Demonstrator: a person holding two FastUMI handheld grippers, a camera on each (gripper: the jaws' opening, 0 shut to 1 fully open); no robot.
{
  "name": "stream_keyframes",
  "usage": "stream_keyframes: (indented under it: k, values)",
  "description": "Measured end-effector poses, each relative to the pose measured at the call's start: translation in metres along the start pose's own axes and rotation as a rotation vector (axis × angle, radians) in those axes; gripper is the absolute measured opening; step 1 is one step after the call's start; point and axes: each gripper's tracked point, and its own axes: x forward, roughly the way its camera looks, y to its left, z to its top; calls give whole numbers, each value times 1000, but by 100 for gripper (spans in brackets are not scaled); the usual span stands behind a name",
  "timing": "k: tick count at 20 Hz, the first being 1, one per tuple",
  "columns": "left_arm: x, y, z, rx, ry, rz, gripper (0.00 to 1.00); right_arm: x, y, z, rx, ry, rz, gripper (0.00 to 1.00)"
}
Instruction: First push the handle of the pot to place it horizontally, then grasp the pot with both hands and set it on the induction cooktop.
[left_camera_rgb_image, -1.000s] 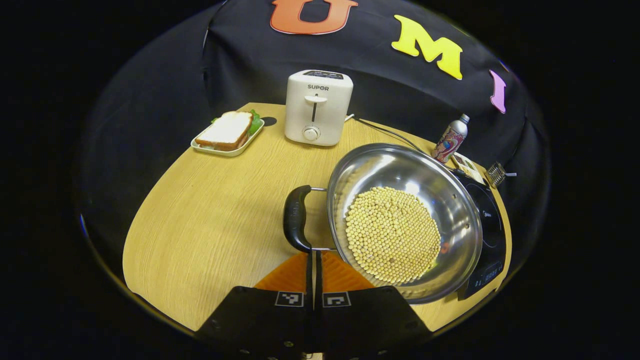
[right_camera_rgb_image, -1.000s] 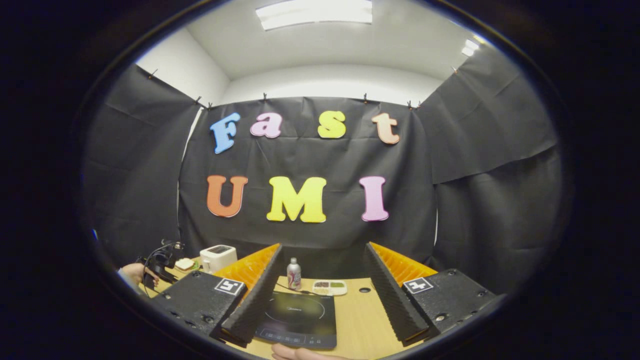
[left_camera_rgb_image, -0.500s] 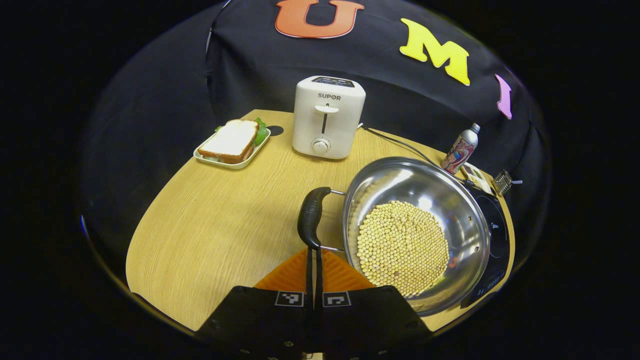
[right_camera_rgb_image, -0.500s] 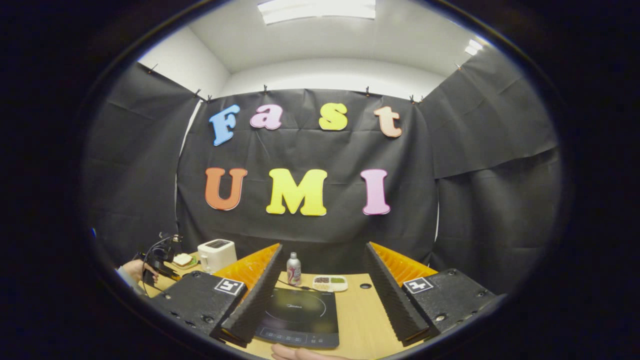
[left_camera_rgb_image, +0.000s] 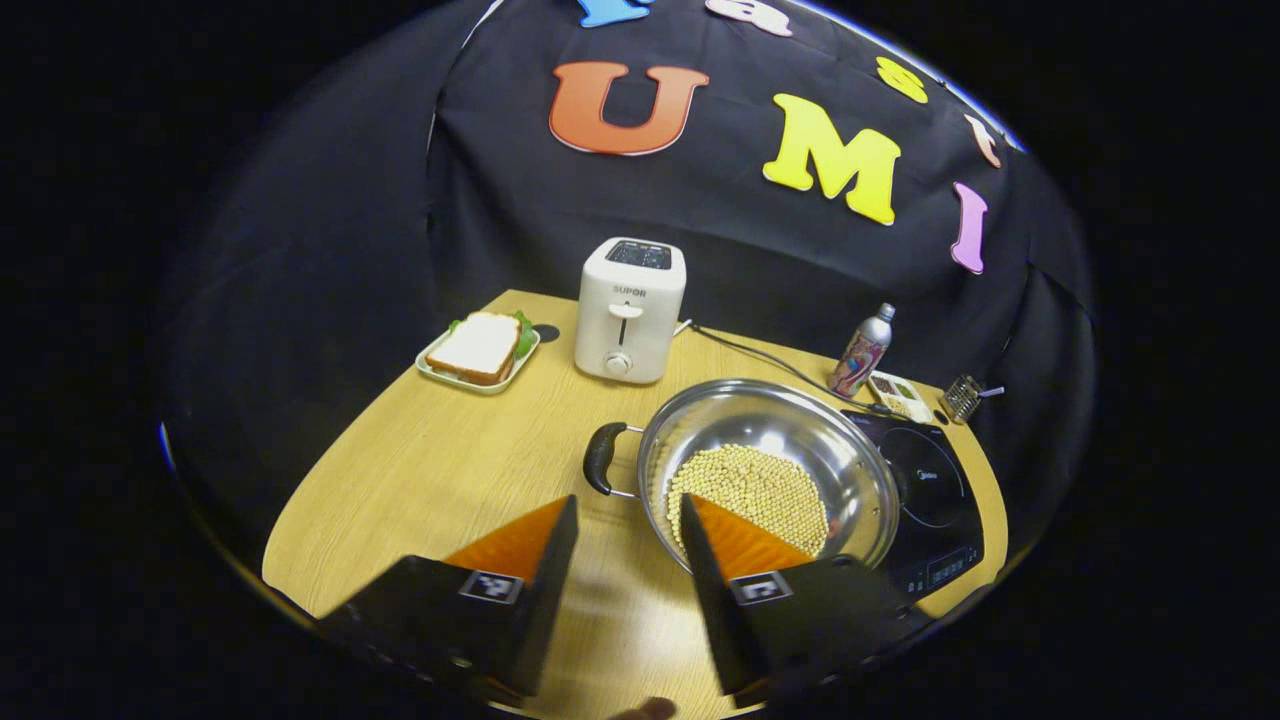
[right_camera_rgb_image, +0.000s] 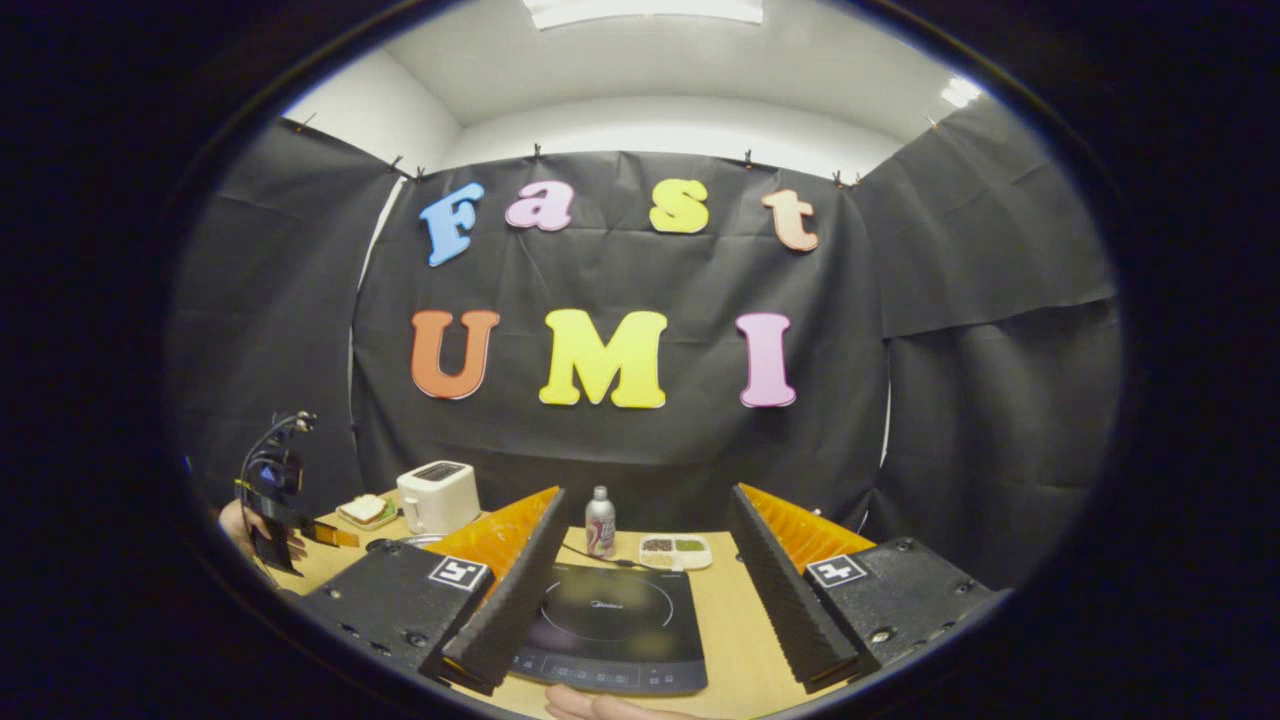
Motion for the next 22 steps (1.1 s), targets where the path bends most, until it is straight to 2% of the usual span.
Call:
stream_keyframes:
  k: [1,2,7,12,15,20,22]
  values:
    - [-9,-5,4,7,-18,-13,98,7,4,-5,2,15,2,100]
    - [-22,-9,10,22,-34,-18,97,12,10,-10,7,30,5,96]
    - [-50,-32,41,75,-147,-51,96,39,27,-37,27,104,-25,96]
    - [-46,-31,51,108,-222,-64,95,83,48,-84,74,218,-25,96]
    - [-19,-19,39,148,-199,-38,95,112,63,-121,92,314,-18,96]
    - [28,-14,22,156,-111,-50,95,152,94,-184,113,472,27,96]
    - [46,-7,18,167,-72,-42,95,162,108,-205,116,520,46,100]
